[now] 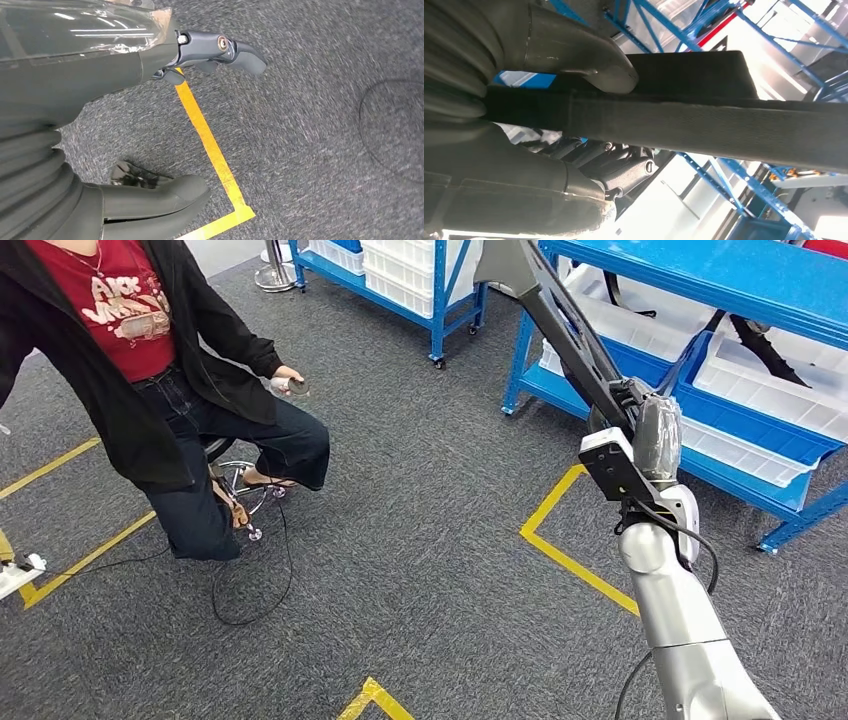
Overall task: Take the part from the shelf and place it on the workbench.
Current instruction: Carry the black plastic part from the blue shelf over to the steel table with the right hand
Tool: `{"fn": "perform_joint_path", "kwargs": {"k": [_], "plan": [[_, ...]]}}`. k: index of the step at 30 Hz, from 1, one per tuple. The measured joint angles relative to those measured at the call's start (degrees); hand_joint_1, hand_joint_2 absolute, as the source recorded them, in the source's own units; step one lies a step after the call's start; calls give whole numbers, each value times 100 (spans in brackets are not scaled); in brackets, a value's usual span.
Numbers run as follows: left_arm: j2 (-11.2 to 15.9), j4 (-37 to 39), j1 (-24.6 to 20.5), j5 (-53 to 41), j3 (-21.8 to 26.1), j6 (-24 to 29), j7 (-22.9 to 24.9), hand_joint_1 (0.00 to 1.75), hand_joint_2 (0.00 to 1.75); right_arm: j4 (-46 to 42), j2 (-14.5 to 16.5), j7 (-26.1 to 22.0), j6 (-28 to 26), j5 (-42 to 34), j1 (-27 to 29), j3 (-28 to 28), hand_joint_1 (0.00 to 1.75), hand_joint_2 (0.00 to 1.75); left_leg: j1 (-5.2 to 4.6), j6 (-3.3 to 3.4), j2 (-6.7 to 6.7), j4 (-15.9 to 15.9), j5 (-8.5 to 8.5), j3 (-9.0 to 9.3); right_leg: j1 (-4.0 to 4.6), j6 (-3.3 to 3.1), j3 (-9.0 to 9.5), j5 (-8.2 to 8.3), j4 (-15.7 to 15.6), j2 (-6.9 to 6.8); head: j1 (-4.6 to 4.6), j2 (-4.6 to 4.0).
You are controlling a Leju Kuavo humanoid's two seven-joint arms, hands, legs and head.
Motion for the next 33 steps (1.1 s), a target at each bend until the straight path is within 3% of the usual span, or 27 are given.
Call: {"fn": "perform_joint_path", "kwargs": {"k": [2, 3, 4, 5, 7, 9, 11, 12, 14, 16, 18, 19, 20, 22, 24, 27, 29, 31, 33], "plan": [[2, 2, -1, 0, 0, 0, 3, 0, 175, -3, 1, -1, -1, -2, 7, -6, 175, 175, 70, -78, 114, 720, -294, -367, 6, -23, -5, -5, 2, -121, -7, 0], [3, 3, 0, 0, 0, 0, 4, 0, 175, -3, 3, -1, -1, -2, 13, -7, 175, 175, 107, -113, 133, 868, -303, -451, 3, -20, -7, -8, 4, -182, -9, 0], [7, 4, 1, 0, 0, 0, 4, 0, 175, -3, 4, -2, -1, -3, 22, -7, 175, 175, 144, -146, 163, 790, -211, -419, -5, -10, -6, -15, 7, -240, -10, 0], [12, 4, 1, 0, 0, 0, 4, 0, 175, -5, 5, -4, -1, -5, 33, -8, 175, 175, 175, -173, 219, 496, -42, -268, -18, 9, -2, -27, 15, -297, -10, 0], [18, 5, -4, 1, 0, -4, 1, 0, 175, -27, 5, -18, -8, -16, 64, -24, 175, 175, 196, -199, 455, -265, 269, 154, -10, 83, 4, -75, 55, -393, -14, 0], [20, 6, -5, 2, 0, -11, -7, 0, 175, -82, 6, -46, -30, -23, 122, -54, 175, 175, 160, -147, 564, -619, 359, 345, 37, 174, 10, -120, 84, -487, 9, 0], [33, 8, 7, 2, 0, -14, -13, 0, 175, -141, 16, -69, -48, -24, 192, -69, 175, 175, 103, -42, 447, -647, 360, 336, 62, 263, 43, -140, 66, -592, 33, 0], [38, 8, 16, 4, 0, -15, -14, 0, 175, -164, 21, -76, -51, -24, 226, -71, 175, 175, 90, 13, 388, -675, 377, 348, 52, 300, 46, -167, 86, -563, 35, 0], [48, 9, 16, 7, 1, -15, -19, 0, 175, -202, 21, -87, -55, -25, 286, -81, 175, 175, 91, 122, 275, -739, 425, 376, 22, 311, -88, -344, 388, -328, 41, 0], [56, 9, 10, 9, 2, -15, -22, 0, 175, -218, 14, -90, -58, -27, 347, -104, 175, 175, 96, 179, 153, -757, 445, 378, 3, 263, -473, -666, 1147, -65, 56, 0], [57, 13, 21, 9, 4, -17, -23, 0, 175, -220, 12, -88, -59, -28, 410, -125, 175, 175, 86, 190, 9, -755, 447, 374, 10, 281, -807, -837, 1753, 9, 66, 0], [55, 16, 29, 9, 4, -19, -23, 0, 175, -220, 13, -89, -60, -28, 433, -128, 175, 175, 81, 189, -63, -752, 448, 374, 13, 322, -830, -787, 1749, 21, 65, 0], [52, 20, 34, 9, 5, -20, -23, 0, 175, -220, 13, -89, -60, -28, 446, -130, 175, 175, 80, 186, -135, -747, 450, 374, 10, 372, -732, -650, 1503, 38, 66, 0], [52, 25, 35, 9, 7, -20, -23, 0, 175, -226, 14, -89, -60, -27, 453, -138, 175, 175, 73, 164, -270, -723, 453, 365, -17, 444, -359, -306, 675, 192, 68, 0], [55, 26, 39, 9, 9, -20, -24, 0, 175, -238, 14, -90, -60, -27, 453, -144, 175, 175, 53, 116, -378, -699, 456, 336, -18, 393, -128, -118, 181, 315, 64, 0], [68, 28, 74, 9, 13, -17, -24, 0, 175, -248, 26, -89, -60, -26, 455, -142, 175, 175, 51, 28, -465, -704, 477, 293, -18, 238, -100, -62, 132, 208, 58, 0], [76, 31, 82, 9, 13, -14, -24, 0, 175, -262, 37, -88, -60, -25, 452, -140, 175, 175, 50, -19, -270, -474, 314, 176, -63, 130, -78, -38, 106, 98, 42, 0], [74, 34, 76, 9, 13, -10, -21, 0, 175, -284, 43, -89, -63, -23, 457, -140, 175, 175, 62, -61, 23, 207, -64, -147, -45, 48, -70, -41, 99, -14, 25, 0], [72, 40, 85, 17, 13, -2, -13, 0, 175, -299, 57, -89, -67, -21, 469, -140, 175, 175, 94, -99, 127, 872, -318, -470, -13, 28, -71, -51, 101, -138, 22, 0]]}}
